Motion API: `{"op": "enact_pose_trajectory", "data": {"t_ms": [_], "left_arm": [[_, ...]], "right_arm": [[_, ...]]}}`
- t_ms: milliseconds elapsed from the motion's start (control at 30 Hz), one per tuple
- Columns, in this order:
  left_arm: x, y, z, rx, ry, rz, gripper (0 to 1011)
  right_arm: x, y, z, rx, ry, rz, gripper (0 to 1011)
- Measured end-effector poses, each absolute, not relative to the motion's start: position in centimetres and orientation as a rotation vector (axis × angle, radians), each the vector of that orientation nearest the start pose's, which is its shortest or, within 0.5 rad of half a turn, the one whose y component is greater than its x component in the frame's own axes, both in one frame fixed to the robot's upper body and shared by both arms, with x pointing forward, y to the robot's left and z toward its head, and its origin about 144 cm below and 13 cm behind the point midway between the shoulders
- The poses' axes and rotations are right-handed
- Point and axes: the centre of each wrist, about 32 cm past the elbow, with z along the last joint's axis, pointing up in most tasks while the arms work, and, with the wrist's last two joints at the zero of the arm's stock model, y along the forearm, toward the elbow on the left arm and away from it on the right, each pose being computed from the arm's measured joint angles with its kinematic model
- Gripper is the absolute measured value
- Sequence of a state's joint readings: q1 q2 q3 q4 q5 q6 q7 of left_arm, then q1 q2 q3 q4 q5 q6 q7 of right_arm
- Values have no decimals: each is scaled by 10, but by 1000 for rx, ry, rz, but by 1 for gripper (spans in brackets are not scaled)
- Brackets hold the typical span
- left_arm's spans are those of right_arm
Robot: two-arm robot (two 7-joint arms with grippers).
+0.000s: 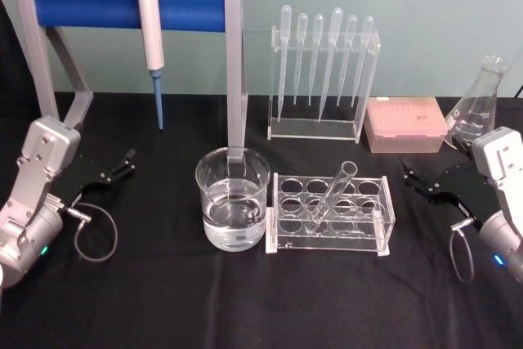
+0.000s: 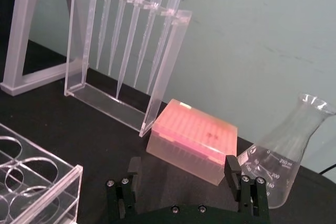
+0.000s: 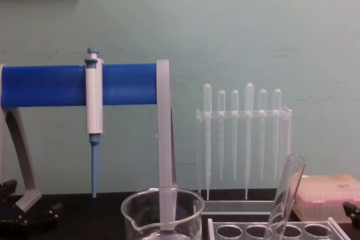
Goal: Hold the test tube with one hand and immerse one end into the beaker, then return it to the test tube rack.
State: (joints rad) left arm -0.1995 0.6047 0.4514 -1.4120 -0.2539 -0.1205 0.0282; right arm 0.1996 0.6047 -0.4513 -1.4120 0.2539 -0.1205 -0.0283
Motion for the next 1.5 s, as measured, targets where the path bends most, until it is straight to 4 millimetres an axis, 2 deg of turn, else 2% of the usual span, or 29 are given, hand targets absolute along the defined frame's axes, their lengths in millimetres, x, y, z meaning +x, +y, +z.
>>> {"op": "enact_pose_trajectory", "data": {"t_ms": [400,733,1033,1300,1500], "left_arm": [[489,310,1140,305,-285,1248,1000],[489,310,1140,304,-285,1248,1000],[489,310,1140,304,-285,1248,1000],[489,310,1140,304,-285,1248,1000],[489,310,1140,304,-285,1248,1000]], "right_arm": [[481,-311,1163,-249,-320,-1219,1000],[465,-329,1180,-194,-268,-1041,1000],[454,-343,1175,-175,-240,-806,1000],[459,-341,1166,-136,-196,-650,1000],[463,-337,1164,-97,-167,-602,1000]]}}
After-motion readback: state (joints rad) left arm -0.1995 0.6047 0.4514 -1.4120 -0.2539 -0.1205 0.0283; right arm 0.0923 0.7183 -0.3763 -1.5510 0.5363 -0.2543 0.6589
